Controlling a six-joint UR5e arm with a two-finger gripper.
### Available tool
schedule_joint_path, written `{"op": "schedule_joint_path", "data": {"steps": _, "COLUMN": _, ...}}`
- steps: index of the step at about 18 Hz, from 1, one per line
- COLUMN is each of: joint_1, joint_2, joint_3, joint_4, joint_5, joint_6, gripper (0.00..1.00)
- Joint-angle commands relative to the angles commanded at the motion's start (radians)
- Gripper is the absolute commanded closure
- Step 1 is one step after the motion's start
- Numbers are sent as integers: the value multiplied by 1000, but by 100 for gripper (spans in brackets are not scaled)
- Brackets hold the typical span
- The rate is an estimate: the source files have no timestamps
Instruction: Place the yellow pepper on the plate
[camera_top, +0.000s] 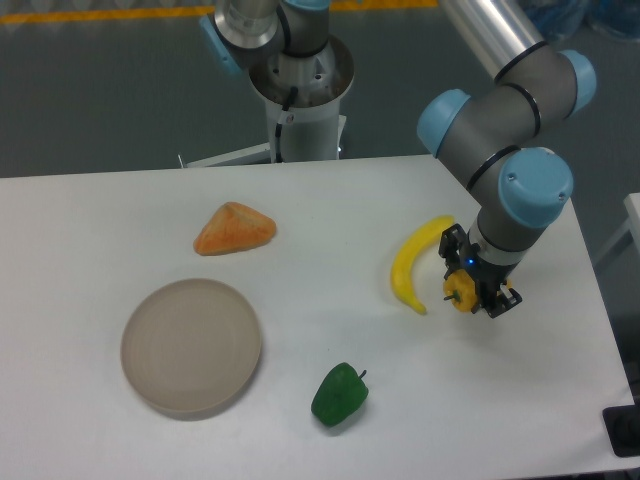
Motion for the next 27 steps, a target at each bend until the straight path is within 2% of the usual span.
{"op": "schedule_joint_path", "data": {"steps": 8, "joint_1": -5, "joint_2": -9, "joint_3": 8, "joint_4": 0, "joint_5": 0, "joint_6": -8, "gripper": 100}}
{"op": "schedule_joint_path", "data": {"steps": 11, "joint_1": -27, "joint_2": 15, "joint_3": -3, "joint_4": -15, "joint_5": 0, "joint_6": -38, "gripper": 100}}
{"op": "schedule_joint_path", "data": {"steps": 13, "joint_1": -108, "joint_2": 76, "joint_3": -44, "joint_4": -28, "joint_5": -9, "joint_6": -113, "gripper": 100}}
{"op": "schedule_joint_path", "data": {"steps": 15, "joint_1": -167, "joint_2": 89, "joint_3": -61, "joint_4": -29, "joint_5": -11, "joint_6": -190, "gripper": 100}}
{"op": "schedule_joint_path", "data": {"steps": 18, "joint_1": -265, "joint_2": 87, "joint_3": -60, "joint_4": -22, "joint_5": -6, "joint_6": -316, "gripper": 100}}
{"op": "schedule_joint_path", "data": {"steps": 24, "joint_1": -422, "joint_2": 63, "joint_3": -66, "joint_4": -12, "joint_5": -18, "joint_6": -455, "gripper": 100}}
{"op": "schedule_joint_path", "data": {"steps": 27, "joint_1": -478, "joint_2": 40, "joint_3": -72, "joint_4": 21, "joint_5": -54, "joint_6": -508, "gripper": 97}}
